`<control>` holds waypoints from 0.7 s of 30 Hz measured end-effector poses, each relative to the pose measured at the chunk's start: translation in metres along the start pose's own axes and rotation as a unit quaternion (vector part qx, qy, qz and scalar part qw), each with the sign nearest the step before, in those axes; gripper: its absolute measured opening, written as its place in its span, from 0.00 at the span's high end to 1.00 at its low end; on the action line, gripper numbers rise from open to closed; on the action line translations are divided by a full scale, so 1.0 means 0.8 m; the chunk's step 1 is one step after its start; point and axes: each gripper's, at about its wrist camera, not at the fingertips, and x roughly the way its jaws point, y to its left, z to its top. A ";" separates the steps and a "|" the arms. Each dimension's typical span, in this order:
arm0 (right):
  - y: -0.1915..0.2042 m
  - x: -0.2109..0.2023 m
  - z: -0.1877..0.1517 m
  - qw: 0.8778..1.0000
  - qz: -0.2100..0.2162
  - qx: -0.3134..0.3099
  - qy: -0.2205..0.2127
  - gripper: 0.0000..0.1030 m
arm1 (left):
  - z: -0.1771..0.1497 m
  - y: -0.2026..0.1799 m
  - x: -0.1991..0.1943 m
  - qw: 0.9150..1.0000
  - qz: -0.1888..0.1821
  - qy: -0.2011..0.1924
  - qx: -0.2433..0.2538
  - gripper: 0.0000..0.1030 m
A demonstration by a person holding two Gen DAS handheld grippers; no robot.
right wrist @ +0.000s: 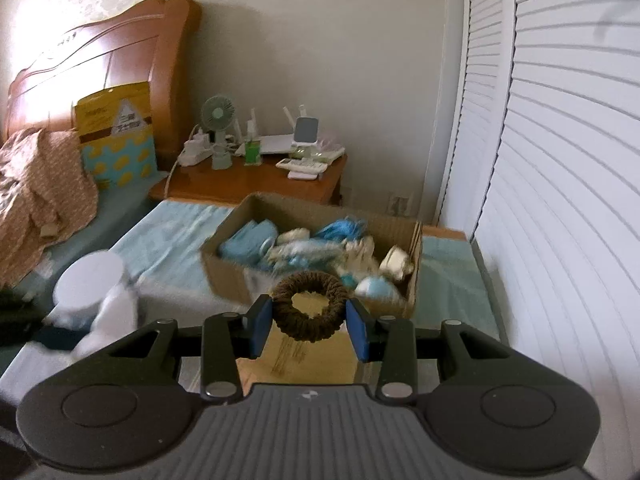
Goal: Organize soft objects
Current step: 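Carry rope ring into cardboard box and open right tool while left tool carries bunny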
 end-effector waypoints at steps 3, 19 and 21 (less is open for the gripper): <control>-0.013 0.027 0.020 1.000 -0.003 0.006 -0.002 0.56 | -0.002 0.005 0.002 1.000 0.010 0.005 -0.007 0.50; -0.046 0.092 0.048 1.000 -0.008 0.026 -0.014 0.00 | 0.006 0.017 0.019 0.999 0.038 0.024 -0.004 0.50; -0.044 0.080 0.038 0.999 -0.008 0.029 -0.010 0.00 | 0.010 0.018 0.021 0.999 0.039 0.025 0.003 0.50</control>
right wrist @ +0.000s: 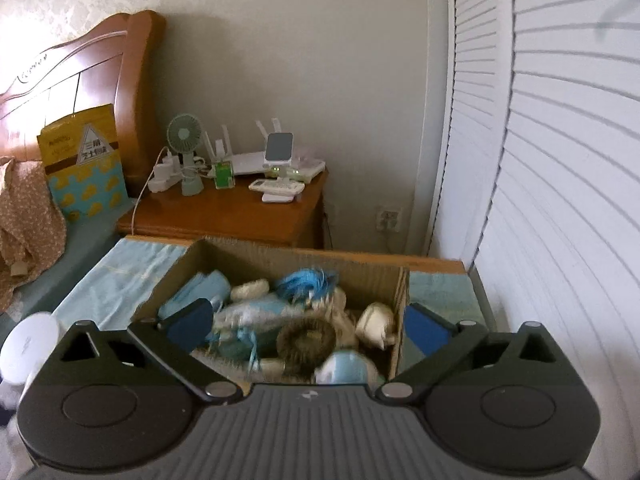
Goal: Organize soft objects
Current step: 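Carry rope ring into cardboard box and open right tool while left tool carries bunny, then lower white plush bunny into cardboard box and open left tool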
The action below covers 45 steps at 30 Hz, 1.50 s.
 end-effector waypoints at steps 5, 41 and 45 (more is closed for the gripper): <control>0.005 -0.025 -0.029 1.000 -0.017 0.005 0.020 0.00 | 0.016 0.007 0.007 1.000 -0.007 0.001 0.007 0.50; 0.019 -0.119 -0.094 0.998 -0.055 -0.009 0.023 0.00 | 0.155 0.019 0.140 0.996 0.066 -0.040 -0.039 0.01; 0.018 -0.120 -0.093 0.998 -0.061 -0.005 0.026 0.00 | 0.129 0.009 0.108 0.992 0.109 -0.061 -0.002 0.01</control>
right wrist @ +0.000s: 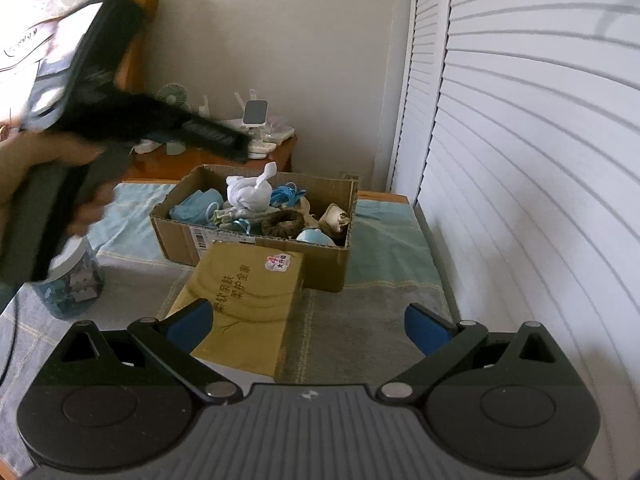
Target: Organize soft objects
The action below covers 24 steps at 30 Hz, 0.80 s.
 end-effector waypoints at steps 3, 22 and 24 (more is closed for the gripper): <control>-0.001 0.000 0.002 1.000 -0.011 0.006 0.007 0.00 | -0.020 -0.003 -0.031 0.999 0.022 -0.013 0.019 0.01; -0.003 -0.029 0.017 0.994 -0.071 0.065 0.050 0.00 | -0.078 -0.008 -0.151 0.998 0.012 0.058 -0.032 0.01; -0.004 -0.030 0.017 0.994 -0.072 0.066 0.050 0.00 | -0.078 -0.008 -0.153 0.997 0.014 0.060 -0.036 0.01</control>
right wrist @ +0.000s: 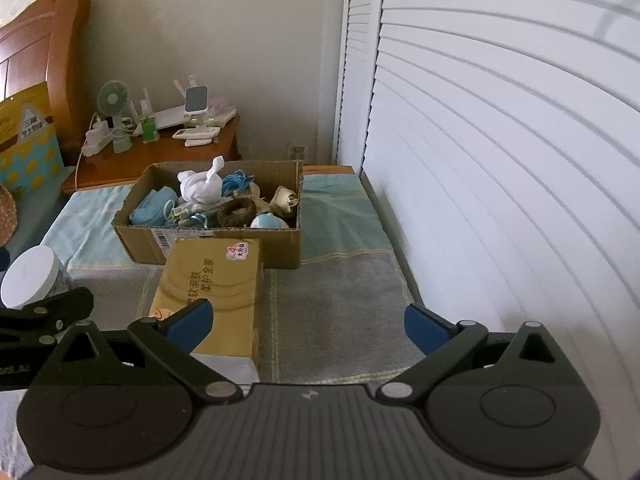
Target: Organize soft objects
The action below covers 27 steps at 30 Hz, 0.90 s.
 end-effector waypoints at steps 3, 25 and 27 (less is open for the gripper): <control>0.000 -0.001 -0.001 1.000 -0.002 0.001 -0.001 0.00 | -0.001 0.001 -0.001 1.000 -0.002 0.003 -0.006 0.01; 0.004 0.000 -0.002 1.000 0.000 -0.004 -0.001 0.00 | -0.002 0.000 -0.001 1.000 -0.009 0.013 -0.014 0.01; 0.005 0.000 -0.002 1.000 -0.001 -0.005 -0.002 0.00 | -0.002 -0.001 -0.001 1.000 -0.008 0.013 -0.014 0.01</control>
